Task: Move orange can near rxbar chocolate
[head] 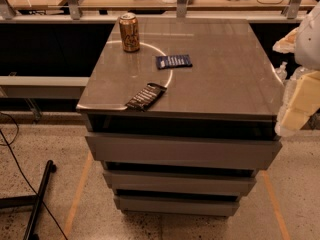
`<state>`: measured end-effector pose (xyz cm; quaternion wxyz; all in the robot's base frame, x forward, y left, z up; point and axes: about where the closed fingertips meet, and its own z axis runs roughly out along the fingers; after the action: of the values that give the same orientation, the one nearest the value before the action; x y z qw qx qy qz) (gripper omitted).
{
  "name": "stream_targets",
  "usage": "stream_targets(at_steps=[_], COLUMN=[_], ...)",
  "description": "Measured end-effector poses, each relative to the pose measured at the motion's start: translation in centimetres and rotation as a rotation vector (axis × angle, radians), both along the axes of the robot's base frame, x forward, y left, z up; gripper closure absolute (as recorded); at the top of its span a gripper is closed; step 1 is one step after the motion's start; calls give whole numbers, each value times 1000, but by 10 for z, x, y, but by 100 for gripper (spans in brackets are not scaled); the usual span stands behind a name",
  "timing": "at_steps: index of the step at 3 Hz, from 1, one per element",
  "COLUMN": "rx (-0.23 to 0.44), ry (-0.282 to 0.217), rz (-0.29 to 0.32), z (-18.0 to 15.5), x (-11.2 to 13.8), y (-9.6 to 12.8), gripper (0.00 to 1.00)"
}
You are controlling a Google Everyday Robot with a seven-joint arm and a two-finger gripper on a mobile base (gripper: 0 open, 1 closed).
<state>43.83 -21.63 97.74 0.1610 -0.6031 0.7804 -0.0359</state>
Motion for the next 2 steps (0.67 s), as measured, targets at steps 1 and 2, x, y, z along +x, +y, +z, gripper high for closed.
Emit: stream_targets(at_steps=[1, 2], rx=[0, 25], ry=[-2, -44], rz=[0, -10], z=[0, 2], x=[0, 30], y=[0, 7], gripper=[0, 0])
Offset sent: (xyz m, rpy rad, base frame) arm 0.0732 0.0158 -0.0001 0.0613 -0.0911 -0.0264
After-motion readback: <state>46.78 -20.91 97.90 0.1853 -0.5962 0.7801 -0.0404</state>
